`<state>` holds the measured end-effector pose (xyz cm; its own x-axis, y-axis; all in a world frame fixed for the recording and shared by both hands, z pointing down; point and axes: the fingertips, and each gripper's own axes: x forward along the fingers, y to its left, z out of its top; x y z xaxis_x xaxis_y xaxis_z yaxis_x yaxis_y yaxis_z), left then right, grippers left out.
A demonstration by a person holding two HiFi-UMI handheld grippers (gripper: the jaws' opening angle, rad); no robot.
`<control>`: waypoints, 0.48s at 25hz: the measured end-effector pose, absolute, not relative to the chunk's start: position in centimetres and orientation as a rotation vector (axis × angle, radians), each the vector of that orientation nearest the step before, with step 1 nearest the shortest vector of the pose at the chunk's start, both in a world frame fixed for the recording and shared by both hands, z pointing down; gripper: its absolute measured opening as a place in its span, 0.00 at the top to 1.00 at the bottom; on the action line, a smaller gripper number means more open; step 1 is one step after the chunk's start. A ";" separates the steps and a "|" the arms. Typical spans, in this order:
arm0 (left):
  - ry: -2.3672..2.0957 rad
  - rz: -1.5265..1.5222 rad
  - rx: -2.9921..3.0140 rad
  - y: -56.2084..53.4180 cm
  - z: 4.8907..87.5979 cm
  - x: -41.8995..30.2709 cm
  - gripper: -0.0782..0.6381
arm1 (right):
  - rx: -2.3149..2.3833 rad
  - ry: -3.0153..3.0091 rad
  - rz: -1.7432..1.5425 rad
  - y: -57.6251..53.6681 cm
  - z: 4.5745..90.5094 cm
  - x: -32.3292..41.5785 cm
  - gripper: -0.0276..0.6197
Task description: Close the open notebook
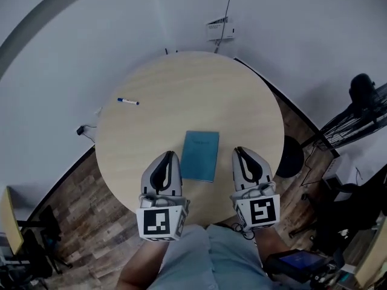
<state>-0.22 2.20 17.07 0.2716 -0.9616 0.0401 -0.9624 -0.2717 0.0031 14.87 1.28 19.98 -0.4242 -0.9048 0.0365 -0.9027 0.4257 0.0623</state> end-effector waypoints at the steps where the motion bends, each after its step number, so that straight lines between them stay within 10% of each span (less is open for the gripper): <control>1: -1.883 0.049 2.478 2.2 17.1 -0.4 0.85 | 1.643 -2.601 -0.062 1.3 19.8 14.6 0.88; 12: -1.926 0.073 2.470 2.6 17.2 -1.2 0.86 | 1.621 -2.617 -0.076 1.5 19.8 13.9 0.88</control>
